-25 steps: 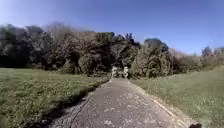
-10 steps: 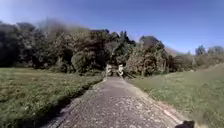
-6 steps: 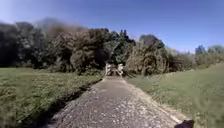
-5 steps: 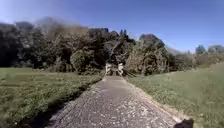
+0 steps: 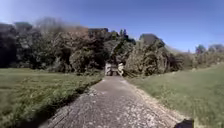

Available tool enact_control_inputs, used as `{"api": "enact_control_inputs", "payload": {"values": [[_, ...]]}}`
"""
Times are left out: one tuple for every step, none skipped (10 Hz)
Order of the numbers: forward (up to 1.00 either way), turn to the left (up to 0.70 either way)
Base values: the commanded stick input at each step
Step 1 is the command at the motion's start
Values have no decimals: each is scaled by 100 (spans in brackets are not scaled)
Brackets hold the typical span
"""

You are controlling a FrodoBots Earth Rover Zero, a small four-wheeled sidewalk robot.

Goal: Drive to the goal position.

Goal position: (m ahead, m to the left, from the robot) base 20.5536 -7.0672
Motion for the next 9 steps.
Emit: {"api": "enact_control_inputs", "payload": {"values": [[50,0],[50,0],[50,0],[50,0],[50,0],[50,0],[50,0],[50,0],[50,0]]}}
